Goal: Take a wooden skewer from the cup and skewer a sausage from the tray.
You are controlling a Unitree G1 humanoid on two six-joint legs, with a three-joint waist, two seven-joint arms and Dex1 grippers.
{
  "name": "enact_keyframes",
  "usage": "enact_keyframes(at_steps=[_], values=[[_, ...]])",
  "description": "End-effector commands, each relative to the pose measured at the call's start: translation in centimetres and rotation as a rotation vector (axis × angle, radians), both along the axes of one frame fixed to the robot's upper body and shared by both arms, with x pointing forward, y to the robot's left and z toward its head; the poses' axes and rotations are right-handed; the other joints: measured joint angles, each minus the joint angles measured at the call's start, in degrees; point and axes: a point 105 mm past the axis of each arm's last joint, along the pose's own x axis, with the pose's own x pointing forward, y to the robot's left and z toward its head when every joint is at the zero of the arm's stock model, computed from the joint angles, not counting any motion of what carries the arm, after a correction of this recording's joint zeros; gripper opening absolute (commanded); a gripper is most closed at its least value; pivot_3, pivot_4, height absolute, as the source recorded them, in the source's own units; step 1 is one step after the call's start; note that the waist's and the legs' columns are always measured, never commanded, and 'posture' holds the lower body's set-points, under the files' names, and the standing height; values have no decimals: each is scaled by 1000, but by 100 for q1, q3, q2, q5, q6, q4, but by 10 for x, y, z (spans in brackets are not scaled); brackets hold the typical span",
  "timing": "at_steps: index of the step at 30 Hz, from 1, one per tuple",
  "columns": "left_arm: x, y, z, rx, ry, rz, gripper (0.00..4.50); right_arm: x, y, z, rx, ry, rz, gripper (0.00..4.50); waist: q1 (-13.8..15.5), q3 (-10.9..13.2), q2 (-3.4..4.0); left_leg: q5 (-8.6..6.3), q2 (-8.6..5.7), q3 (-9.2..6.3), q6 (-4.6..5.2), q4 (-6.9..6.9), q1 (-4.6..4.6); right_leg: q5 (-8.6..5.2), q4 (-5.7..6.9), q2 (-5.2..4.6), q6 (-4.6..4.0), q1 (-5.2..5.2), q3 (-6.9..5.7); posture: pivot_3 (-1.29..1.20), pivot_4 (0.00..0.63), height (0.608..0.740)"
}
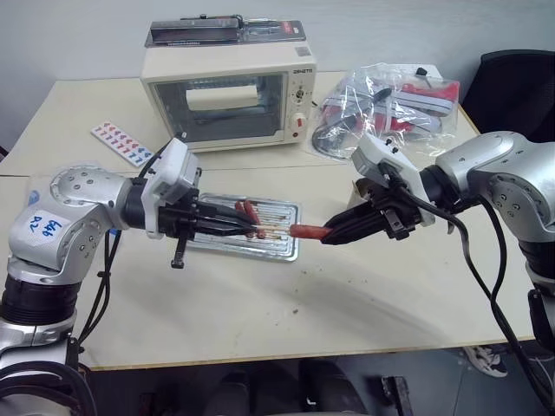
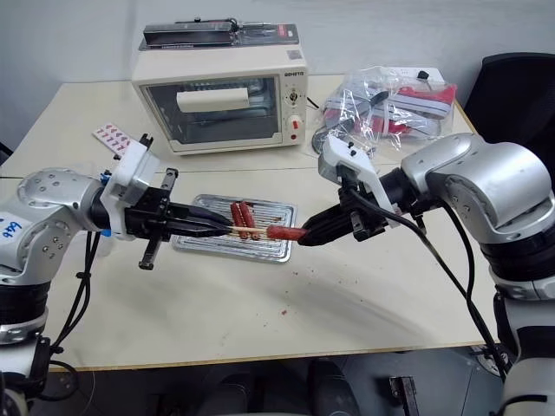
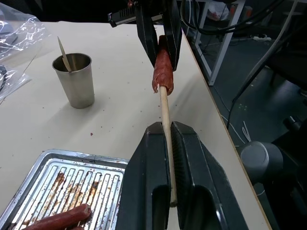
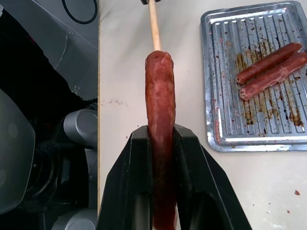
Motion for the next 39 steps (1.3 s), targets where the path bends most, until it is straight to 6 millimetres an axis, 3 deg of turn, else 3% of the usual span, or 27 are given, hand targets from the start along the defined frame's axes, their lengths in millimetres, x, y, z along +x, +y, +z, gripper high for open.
enact_keyframes(at_steps=[1,3,8,14,24,28,32,34,39], values=[[-6,-10,3,-11,-36,-52,0,-8,9,16,31,-74,67,270,0,0,0,0,0,0,0,0,0,0,0,0,0,0,0,0,150,740],[-6,-9,2,-12,-32,-49,0,-8,9,15,29,-76,62,944,0,0,0,0,0,0,0,0,0,0,0,0,0,0,0,0,150,740],[-6,-5,-2,-12,-20,-29,0,-1,7,16,28,-100,24,2023,-4,0,0,0,0,0,0,2,0,0,1,0,0,0,0,0,150,740],[-5,2,-7,-36,-12,39,0,25,-3,32,37,-232,-78,3599,-5,0,0,0,0,1,0,2,0,0,0,0,0,0,1,0,150,740],[-5,31,-17,-140,-10,316,0,34,3,54,182,-310,-141,3599,-14,0,0,0,0,0,0,1,0,0,1,-1,0,0,1,0,150,740],[-9,52,-21,-187,-19,475,0,36,7,61,255,-309,-179,4414,-7,0,0,0,2,1,-1,-1,0,0,3,0,0,-1,2,0,150,740],[-12,80,-24,-238,-41,665,0,38,13,68,307,-404,-181,4494,-4,0,0,0,2,1,0,-1,0,0,1,-1,0,0,2,0,150,740],[-15,103,-24,-282,-68,812,0,36,18,71,346,-425,-175,4494,-5,-1,0,0,1,1,0,-1,0,0,0,-1,0,0,2,0,150,740],[-26,143,-26,-362,-124,1078,0,33,26,66,368,-447,-149,4494,-6,-1,-1,0,2,0,-1,-3,1,0,-2,-1,0,1,0,0,150,740]])
